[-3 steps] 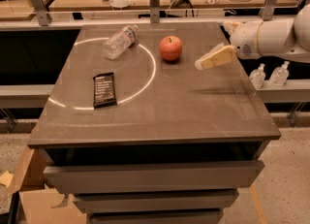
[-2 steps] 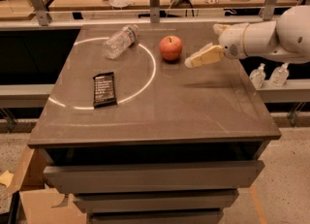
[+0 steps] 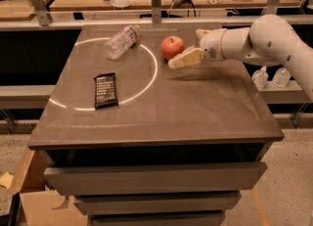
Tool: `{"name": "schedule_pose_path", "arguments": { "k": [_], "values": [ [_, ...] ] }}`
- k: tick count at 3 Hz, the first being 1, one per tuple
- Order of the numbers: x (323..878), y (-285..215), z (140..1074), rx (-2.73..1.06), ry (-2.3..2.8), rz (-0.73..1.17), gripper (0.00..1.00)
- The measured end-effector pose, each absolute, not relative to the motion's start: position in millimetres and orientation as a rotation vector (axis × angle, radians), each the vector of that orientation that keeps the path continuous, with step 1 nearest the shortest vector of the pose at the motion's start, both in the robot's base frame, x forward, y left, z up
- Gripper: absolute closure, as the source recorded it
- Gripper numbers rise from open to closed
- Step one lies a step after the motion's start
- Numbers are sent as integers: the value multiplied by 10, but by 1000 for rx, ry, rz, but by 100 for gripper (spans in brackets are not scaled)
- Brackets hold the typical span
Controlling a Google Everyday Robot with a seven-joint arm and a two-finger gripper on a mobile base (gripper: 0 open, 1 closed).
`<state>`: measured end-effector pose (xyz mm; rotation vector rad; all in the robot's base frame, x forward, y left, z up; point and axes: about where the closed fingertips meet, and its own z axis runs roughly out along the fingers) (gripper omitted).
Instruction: Pick apple
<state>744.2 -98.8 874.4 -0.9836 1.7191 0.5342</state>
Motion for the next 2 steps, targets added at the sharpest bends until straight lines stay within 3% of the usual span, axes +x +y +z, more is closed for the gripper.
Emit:
{"name": "schedule_pose_path", "arguments": {
  "k": [2],
  "values": [
    [7620,-613,8576,-1009,1673,602,57]
  ]
}}
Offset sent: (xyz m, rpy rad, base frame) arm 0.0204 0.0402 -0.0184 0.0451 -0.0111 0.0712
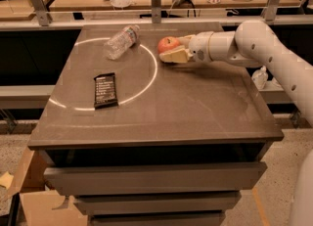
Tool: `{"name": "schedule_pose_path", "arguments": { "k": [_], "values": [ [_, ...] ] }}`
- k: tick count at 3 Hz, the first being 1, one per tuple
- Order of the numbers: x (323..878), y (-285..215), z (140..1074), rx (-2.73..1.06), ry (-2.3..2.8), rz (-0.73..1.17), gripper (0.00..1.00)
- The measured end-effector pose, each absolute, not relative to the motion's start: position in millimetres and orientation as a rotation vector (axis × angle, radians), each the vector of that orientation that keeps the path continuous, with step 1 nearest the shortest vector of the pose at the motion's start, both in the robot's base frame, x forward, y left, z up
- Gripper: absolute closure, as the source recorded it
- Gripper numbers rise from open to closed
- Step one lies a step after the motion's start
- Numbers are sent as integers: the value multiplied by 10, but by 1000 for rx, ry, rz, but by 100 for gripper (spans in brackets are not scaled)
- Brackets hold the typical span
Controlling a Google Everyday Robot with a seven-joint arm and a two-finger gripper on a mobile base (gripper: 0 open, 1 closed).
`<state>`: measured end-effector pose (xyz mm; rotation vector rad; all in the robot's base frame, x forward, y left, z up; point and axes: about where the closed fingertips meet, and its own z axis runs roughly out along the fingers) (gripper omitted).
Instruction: Pick apple
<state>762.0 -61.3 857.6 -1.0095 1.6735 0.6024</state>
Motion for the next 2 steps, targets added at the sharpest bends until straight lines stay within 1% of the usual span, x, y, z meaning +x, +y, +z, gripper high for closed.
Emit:
{"name": "schedule_pose_path", "arguments": {
  "k": [1,2],
  "values": [
    [7548,-662,8779,-1004,1627,638,81],
    [7278,-779,9256,-1016,1528,682,100]
  ]
}}
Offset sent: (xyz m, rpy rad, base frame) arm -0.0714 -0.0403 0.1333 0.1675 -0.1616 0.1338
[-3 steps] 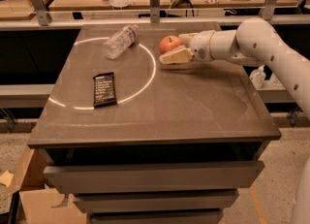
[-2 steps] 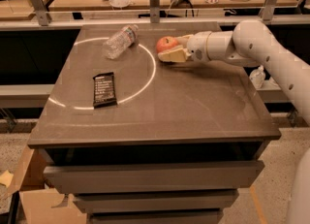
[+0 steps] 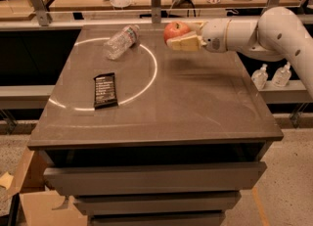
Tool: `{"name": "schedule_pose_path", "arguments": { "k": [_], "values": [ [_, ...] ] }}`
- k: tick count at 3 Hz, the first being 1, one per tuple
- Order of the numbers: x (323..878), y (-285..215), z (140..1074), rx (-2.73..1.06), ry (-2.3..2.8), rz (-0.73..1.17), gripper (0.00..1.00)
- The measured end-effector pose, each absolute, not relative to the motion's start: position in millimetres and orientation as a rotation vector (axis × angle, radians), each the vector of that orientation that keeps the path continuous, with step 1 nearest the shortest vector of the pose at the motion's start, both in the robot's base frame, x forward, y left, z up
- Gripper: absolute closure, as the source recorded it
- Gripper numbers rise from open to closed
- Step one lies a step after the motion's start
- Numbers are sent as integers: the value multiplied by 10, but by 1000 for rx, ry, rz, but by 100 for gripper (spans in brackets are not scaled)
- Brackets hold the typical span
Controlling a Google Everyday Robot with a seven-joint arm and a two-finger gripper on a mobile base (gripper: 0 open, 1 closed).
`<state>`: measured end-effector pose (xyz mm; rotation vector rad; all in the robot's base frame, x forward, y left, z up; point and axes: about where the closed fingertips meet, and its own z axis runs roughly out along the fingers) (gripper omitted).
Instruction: Pick apple
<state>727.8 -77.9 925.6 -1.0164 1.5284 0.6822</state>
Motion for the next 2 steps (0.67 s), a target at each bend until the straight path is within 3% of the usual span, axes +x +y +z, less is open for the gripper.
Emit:
{"name": "schedule_pose_path", "arguments": {
  "k": [2],
  "values": [
    [7001,-888,9641,-1061,1460,701,100]
  ]
}}
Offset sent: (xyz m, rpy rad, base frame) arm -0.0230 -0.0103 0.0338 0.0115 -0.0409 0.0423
